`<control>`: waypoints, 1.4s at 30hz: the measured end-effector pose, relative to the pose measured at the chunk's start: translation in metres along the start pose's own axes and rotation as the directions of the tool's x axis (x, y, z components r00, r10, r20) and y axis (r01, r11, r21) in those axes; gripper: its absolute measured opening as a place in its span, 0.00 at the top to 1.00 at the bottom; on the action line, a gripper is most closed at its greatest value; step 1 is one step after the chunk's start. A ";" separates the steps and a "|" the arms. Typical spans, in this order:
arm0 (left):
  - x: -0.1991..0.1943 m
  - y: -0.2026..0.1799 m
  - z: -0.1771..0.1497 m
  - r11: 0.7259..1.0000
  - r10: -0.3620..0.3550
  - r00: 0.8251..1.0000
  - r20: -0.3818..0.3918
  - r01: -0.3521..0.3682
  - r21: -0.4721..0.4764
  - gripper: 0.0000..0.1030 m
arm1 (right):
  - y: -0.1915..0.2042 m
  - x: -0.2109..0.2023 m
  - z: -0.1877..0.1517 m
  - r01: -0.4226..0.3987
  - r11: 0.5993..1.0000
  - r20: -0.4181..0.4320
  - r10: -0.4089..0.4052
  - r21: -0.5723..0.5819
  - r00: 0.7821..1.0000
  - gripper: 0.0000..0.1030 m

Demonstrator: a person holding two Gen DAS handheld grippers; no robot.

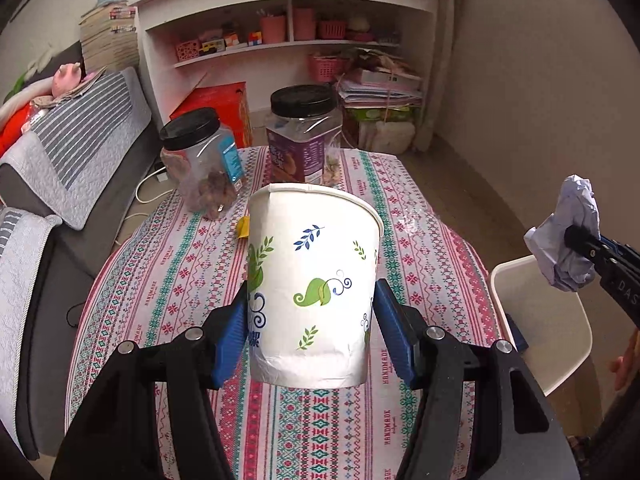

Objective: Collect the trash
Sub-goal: 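Carry the crumpled paper over the white bin and release it with the right gripper, then carry the paper cup over the white bin and release it with the left gripper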

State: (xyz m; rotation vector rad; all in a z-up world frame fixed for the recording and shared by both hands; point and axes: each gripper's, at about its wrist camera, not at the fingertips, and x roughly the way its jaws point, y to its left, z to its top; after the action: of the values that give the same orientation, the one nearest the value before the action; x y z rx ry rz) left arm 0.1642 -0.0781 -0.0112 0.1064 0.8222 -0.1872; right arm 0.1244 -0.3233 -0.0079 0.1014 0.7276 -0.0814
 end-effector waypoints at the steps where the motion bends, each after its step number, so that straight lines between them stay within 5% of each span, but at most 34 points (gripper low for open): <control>1: 0.000 -0.005 0.001 1.000 -0.006 1.000 0.001 0.006 0.006 0.43 | -0.007 -0.001 -0.001 0.014 1.000 -0.004 -0.014 0.007 1.000 0.83; 19: 0.007 -0.113 0.005 0.986 -0.115 0.993 -0.005 0.114 0.120 0.43 | -0.106 -0.011 -0.027 0.148 0.982 -0.078 -0.140 0.118 0.987 0.80; 24: 0.004 -0.149 0.003 0.974 -0.166 0.986 0.000 0.164 0.159 0.43 | -0.130 -0.022 -0.035 0.212 0.963 -0.087 -0.200 0.165 0.976 0.55; 42: 0.015 -0.252 -0.008 0.925 -0.288 0.955 -0.072 0.297 0.238 0.41 | -0.193 -0.048 -0.069 0.326 0.910 -0.144 -0.298 0.254 0.944 0.34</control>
State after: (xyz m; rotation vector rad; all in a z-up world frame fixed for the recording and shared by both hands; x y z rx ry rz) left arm 0.1162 -0.3255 -0.0327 0.2213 0.8458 -0.5729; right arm 0.0220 -0.5045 -0.0389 0.2558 0.8276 -0.4894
